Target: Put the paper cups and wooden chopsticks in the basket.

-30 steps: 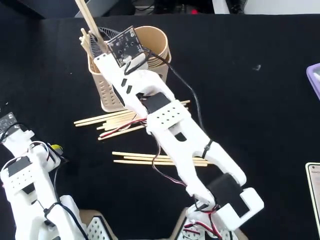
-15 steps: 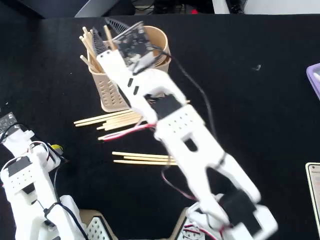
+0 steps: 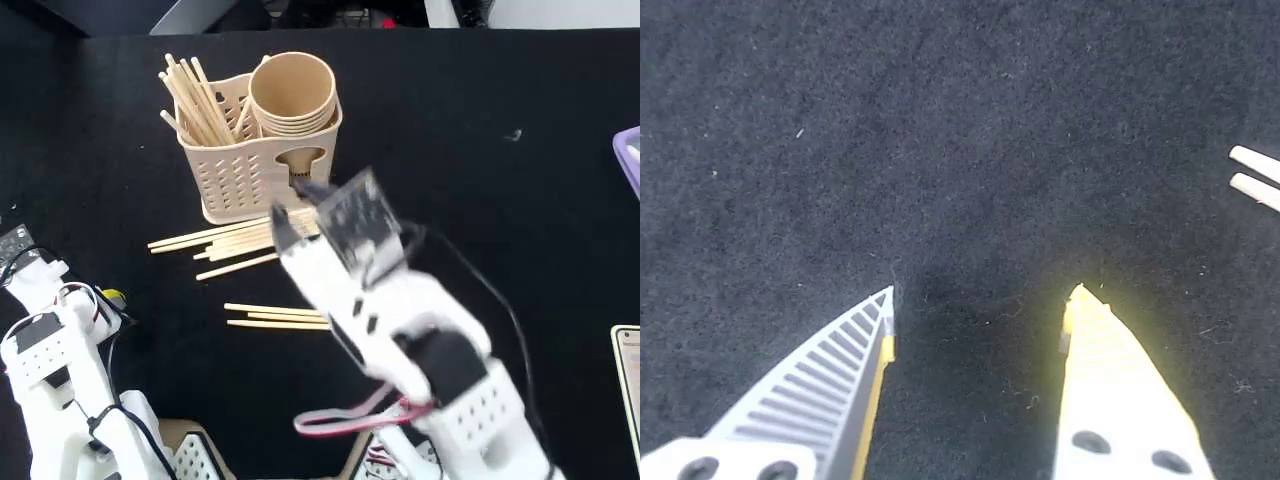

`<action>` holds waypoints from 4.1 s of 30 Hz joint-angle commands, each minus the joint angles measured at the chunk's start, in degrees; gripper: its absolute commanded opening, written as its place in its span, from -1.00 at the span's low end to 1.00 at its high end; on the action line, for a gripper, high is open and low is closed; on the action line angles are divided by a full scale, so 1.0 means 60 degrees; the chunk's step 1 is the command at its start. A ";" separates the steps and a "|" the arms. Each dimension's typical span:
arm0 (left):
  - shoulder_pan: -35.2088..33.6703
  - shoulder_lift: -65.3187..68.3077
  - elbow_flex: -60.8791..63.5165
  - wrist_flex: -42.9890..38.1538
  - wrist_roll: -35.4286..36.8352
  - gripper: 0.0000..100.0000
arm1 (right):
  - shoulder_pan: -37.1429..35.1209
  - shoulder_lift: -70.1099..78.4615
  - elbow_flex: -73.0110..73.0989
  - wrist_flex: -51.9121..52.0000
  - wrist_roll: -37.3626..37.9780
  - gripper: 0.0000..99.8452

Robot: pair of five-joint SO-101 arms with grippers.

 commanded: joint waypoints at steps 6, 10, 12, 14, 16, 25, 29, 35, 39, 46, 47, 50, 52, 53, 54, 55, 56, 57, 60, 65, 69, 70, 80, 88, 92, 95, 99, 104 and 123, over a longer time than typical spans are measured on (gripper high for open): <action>0.0125 -0.0117 -0.0344 -0.0073 0.0015 -0.46 | 0.0850 -0.4403 0.5282 0.0850 0.1451 -0.79; 0.0125 -0.0117 -0.0359 -0.0073 0.0015 -0.46 | 0.0894 -0.5223 0.6161 0.2432 0.2681 -0.79; 0.0125 -0.0117 -0.0374 -0.0073 0.0015 -0.46 | 0.0571 -0.5282 0.6293 0.3033 0.3136 -0.73; 0.0125 -0.0117 -0.0388 -0.0073 0.0015 -0.46 | 0.0484 -0.5165 0.6337 0.2974 0.3297 -0.63; 0.0125 -0.0117 -0.0388 -0.0073 0.0015 -0.46 | 0.0410 -0.4916 0.6337 0.2886 0.3429 -0.54; 0.0125 -0.0117 -0.0388 -0.0073 0.0015 -0.46 | 0.0190 -0.1941 0.5883 0.2022 0.4469 -0.54; 0.0125 -0.0117 -0.0388 -0.0073 0.0015 -0.46 | 0.0190 -0.0227 0.5194 0.1480 0.4469 -0.54; 0.0125 -0.0117 -0.0359 -0.0073 0.0015 -0.46 | 0.0190 0.2117 0.4403 0.0059 0.4484 -0.54; 0.0125 -0.0117 -0.0359 -0.0073 0.0015 -0.46 | 0.0220 0.3773 0.3744 -0.0366 0.4938 -0.54; 0.0125 -0.0117 -0.0359 -0.0073 0.0015 -0.46 | 0.0234 0.6190 0.2542 -0.0381 0.5407 -0.54; 0.0125 -0.0117 -0.0359 -0.0073 0.0015 -0.46 | 0.0234 0.6410 0.2396 -0.0396 0.5392 -0.54; 0.0125 -0.0117 -0.0359 -0.0073 0.0015 -0.46 | 0.0234 0.6777 0.2308 -0.0908 0.5333 -0.58; 0.0125 -0.0117 -0.0344 -0.0073 0.0015 -0.46 | 0.0234 0.6879 0.2381 -0.1377 0.5289 -0.73; 0.0125 -0.0117 -0.0344 -0.0073 0.0015 -0.46 | 0.0220 0.6879 0.2454 -0.1626 0.5099 -0.83; 0.0125 -0.0117 -0.0344 -0.0088 0.0015 -0.46 | 0.0220 0.6879 0.2542 -0.1949 0.4835 -0.92; 0.0125 -0.0117 -0.0344 -0.0088 0.0015 -0.46 | 0.0220 0.6879 0.2630 -0.2256 0.4542 -0.99; 0.0125 -0.0117 -0.0344 -0.0088 0.0015 -0.46 | 0.0234 0.6879 0.2733 -0.2505 0.4308 -0.96; 0.0125 -0.0117 -0.0344 -0.0088 0.0015 -0.46 | 0.0234 0.6879 0.2777 -0.2667 0.4161 -0.94; 0.0125 -0.0117 -0.0344 -0.0088 0.0015 -0.46 | 0.0234 0.6894 0.2733 -0.2769 0.4132 -0.98; 0.0125 -0.0117 -0.0359 -0.0088 0.0015 -0.46 | 0.0205 0.6952 0.2117 -0.2725 0.4059 -0.98; 0.0125 -0.0161 -0.0374 -0.0088 0.0015 -0.46 | 0.0308 0.6967 0.2234 -0.2740 0.3560 -0.97; 0.0125 -0.0161 -0.0388 -0.0088 0.0015 -0.46 | 0.0425 0.6967 0.2396 -0.2784 0.3355 -0.97; 0.0286 -0.0190 -0.0564 0.0059 0.0015 -0.46 | 0.1084 0.6938 0.2864 -0.3033 0.2081 -0.97; 0.0886 -0.0161 -0.0227 -0.0337 0.0029 -0.46 | 0.1201 0.6967 0.2879 -0.3194 0.1993 -0.97; 0.0945 -0.0117 -0.0212 -0.0337 0.0015 -0.46 | 0.1187 0.6967 0.2864 -0.3165 0.1978 -0.78; 0.0901 -0.0117 -0.0154 -0.0366 0.0015 -0.46 | 0.1114 0.6938 0.2718 -0.2842 0.2183 -0.65; 0.0886 -0.0117 -0.0139 -0.0337 0.0015 -0.46 | 0.0352 0.6967 0.2308 -0.1480 0.3414 -0.68; 0.0886 -0.0117 -0.0139 -0.0337 0.0015 -0.46 | -0.0278 0.6982 0.2322 -0.0864 0.4352 -0.68; 0.0886 -0.0117 0.0007 -0.0396 -0.0278 -0.46 | 0.0015 0.8593 -0.0535 0.0733 0.4806 -0.98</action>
